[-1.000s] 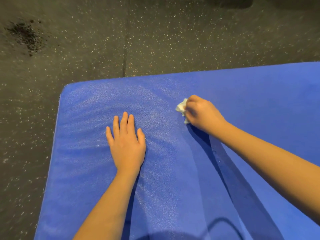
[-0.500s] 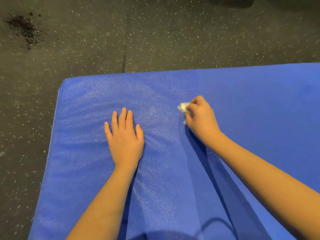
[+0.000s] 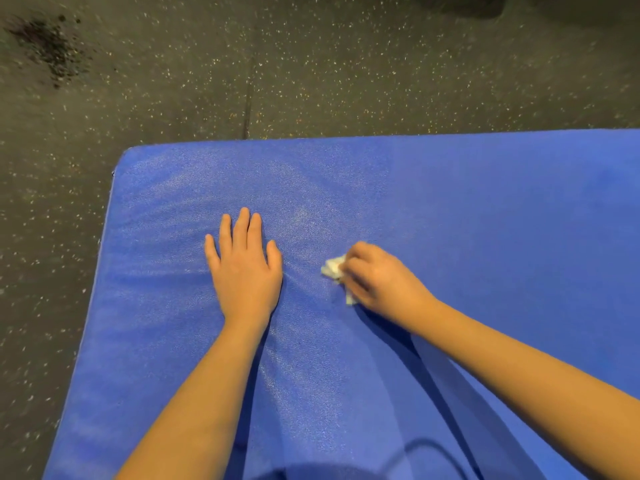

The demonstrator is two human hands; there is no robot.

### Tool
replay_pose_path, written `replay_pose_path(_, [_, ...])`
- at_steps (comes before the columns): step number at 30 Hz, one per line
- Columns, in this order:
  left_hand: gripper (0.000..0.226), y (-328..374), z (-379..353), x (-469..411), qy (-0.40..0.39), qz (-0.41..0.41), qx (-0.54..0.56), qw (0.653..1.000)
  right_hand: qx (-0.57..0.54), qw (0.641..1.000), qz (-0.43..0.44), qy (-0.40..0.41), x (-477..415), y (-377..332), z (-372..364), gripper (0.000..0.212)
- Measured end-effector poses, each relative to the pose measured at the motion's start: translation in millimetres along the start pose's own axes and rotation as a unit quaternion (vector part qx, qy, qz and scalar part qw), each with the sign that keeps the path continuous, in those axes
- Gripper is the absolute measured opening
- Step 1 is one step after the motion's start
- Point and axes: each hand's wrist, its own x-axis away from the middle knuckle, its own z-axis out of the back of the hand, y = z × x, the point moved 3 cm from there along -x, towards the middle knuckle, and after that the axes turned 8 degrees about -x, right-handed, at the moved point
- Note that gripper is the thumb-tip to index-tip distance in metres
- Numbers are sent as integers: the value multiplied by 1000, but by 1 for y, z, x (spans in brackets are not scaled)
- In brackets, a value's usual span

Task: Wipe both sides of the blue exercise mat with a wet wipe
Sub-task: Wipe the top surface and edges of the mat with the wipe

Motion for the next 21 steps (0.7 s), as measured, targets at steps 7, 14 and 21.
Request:
replay_pose_path(7, [55,-2,-2,2,-23,-7,-7,1000,40,997,27,67,11,-12,-15,17])
replay_pose_path(14, [55,-2,15,57,-90,-49,-4,995,9,976,-120,180,13,17,2,7])
replay_pose_path(21, [57,-9,10,76,-75,-78,-40,993,66,992,106,-27,44,-20,-21,29])
